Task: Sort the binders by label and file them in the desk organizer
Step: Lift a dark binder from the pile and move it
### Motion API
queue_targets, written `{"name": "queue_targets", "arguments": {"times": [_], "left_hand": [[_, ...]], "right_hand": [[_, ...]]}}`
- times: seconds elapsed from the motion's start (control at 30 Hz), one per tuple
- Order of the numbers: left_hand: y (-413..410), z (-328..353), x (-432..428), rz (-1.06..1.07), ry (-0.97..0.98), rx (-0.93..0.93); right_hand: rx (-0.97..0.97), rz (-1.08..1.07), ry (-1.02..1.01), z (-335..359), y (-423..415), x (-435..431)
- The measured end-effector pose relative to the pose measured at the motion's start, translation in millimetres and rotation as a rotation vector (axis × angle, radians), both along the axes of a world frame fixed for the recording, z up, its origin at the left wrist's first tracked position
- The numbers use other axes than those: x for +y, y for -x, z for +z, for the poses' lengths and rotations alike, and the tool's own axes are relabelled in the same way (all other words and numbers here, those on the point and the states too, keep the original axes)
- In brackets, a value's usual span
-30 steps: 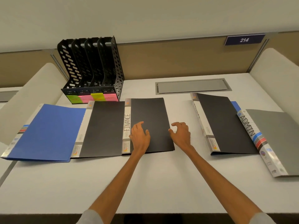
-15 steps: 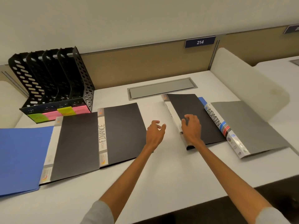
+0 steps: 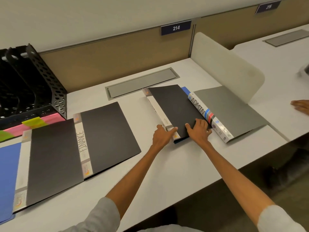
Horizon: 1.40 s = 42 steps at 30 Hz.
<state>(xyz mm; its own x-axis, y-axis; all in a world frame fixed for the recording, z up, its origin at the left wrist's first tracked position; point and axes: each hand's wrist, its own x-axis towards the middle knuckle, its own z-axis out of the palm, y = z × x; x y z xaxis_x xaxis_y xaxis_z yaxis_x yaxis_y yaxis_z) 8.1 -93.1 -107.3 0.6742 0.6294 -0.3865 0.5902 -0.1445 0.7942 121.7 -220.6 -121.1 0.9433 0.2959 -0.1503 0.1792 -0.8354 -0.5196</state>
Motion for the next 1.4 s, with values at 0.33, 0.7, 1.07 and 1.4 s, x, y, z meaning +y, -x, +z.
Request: {"name": "queue_targets", "arguments": {"times": [0.33, 0.7, 1.07, 1.4], "left_hand": [[-2, -6, -1, 0.072, 0.052, -0.096], [17, 22, 13, 0.293, -0.016, -0.394], [45, 100, 23, 0.322, -0.208, -0.796], [74, 135, 33, 0.224, -0.443, -0.892]], "right_hand": [[0.073, 0.04, 0.034, -6, 8, -2], [0.029, 0.022, -0.048, 4, 15, 15], [0.26, 0.081, -0.605, 41, 27, 60], [0.574, 0.174, -0.85, 69, 38, 101]]}}
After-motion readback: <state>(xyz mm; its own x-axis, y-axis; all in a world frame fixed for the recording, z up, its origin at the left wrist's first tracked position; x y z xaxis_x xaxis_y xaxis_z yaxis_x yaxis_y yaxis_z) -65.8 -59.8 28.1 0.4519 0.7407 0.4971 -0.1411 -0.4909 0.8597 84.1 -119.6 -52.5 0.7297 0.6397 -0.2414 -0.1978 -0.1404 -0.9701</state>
